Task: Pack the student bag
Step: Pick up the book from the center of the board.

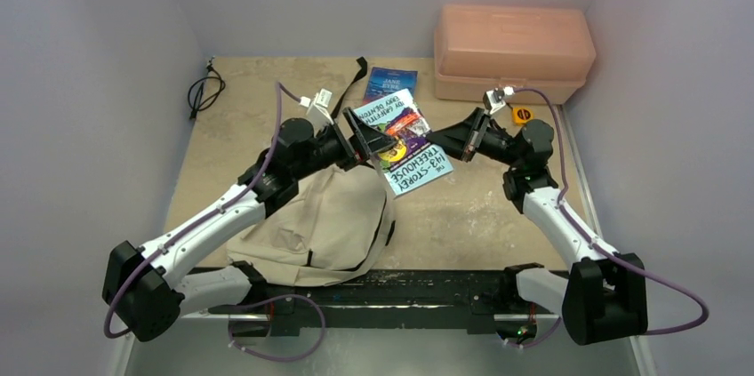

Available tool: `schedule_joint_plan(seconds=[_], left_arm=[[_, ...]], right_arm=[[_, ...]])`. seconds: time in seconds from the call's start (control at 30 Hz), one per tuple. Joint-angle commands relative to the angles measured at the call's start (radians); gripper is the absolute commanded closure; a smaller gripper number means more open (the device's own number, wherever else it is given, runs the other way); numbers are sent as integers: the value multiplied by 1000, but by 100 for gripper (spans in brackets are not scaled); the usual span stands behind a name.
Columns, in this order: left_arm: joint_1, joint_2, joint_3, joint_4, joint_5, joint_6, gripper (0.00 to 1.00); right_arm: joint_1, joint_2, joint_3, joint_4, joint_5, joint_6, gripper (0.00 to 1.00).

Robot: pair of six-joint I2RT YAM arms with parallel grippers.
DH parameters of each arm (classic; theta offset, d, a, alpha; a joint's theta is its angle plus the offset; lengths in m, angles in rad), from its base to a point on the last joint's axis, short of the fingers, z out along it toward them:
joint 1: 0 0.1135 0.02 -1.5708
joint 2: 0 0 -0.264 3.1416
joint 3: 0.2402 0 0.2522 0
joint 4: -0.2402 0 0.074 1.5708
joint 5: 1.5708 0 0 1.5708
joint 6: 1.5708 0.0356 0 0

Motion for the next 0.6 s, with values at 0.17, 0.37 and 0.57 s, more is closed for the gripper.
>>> schedule_joint_plan(seconds=[0.17, 0.37, 0.57], left_arm=[[1, 46, -41, 300, 77, -100, 34], [0, 26, -94, 358, 64, -141, 82], [1, -23, -97, 303, 41, -129, 98]], right_arm=[[31, -16, 23, 163, -11, 94, 100], [45, -2, 19, 160, -16, 76, 100], [53, -9, 55, 79, -16, 6, 100]])
